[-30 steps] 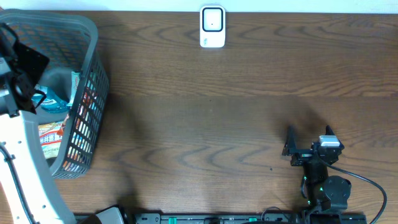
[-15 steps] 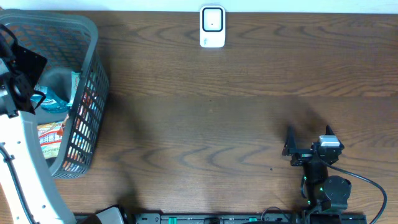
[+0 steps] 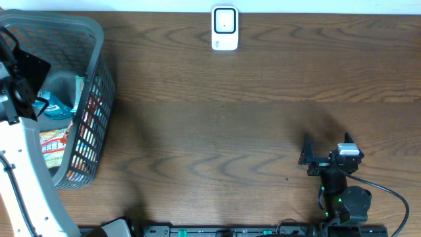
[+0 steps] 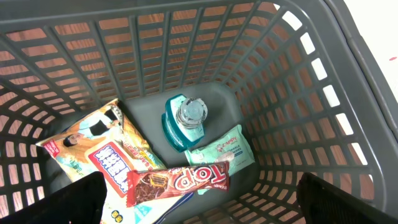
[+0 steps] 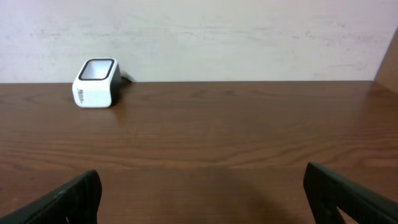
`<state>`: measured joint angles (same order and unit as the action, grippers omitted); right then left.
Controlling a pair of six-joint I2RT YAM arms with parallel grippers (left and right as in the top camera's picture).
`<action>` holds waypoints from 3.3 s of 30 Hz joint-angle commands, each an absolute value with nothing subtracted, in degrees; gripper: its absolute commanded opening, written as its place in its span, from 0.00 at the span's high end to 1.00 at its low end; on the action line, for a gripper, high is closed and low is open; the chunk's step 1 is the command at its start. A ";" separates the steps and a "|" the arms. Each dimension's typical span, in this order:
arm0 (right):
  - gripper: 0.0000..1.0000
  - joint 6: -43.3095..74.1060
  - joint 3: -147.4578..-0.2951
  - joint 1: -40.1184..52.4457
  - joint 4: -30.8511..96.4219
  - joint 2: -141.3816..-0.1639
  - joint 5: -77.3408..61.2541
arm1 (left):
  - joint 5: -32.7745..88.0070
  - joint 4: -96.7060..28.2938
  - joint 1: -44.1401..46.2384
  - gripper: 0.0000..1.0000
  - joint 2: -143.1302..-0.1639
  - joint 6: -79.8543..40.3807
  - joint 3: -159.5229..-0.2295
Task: Scan the item barcode
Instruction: 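Lower the left gripper into the basket and grasp the teal Listerine bottle, then lift the bottle out and carry it toward the white scanner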
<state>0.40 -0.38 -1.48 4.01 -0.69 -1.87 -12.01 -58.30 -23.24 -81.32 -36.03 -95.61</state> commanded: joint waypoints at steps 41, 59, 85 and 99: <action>0.01 1.02 -0.32 -1.19 4.23 -0.38 -1.63 | -15.53 -56.55 -26.20 0.02 -97.91 -43.83 -96.73; 0.01 1.02 -0.32 -1.19 4.23 -0.38 -1.63 | -15.25 -54.70 -26.33 0.09 -112.09 -49.67 -96.60; 0.01 1.02 -0.32 -1.19 4.23 -0.38 -1.63 | -7.51 -52.77 -26.26 0.66 -82.59 -49.19 -96.66; 0.01 1.02 -0.32 -1.17 4.23 -0.38 -1.63 | 11.31 -51.53 -8.03 0.65 -63.70 -46.19 -96.55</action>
<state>0.40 -0.38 -1.48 4.01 -0.69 -1.87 6.81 -52.05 -13.80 -63.24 -49.04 -95.66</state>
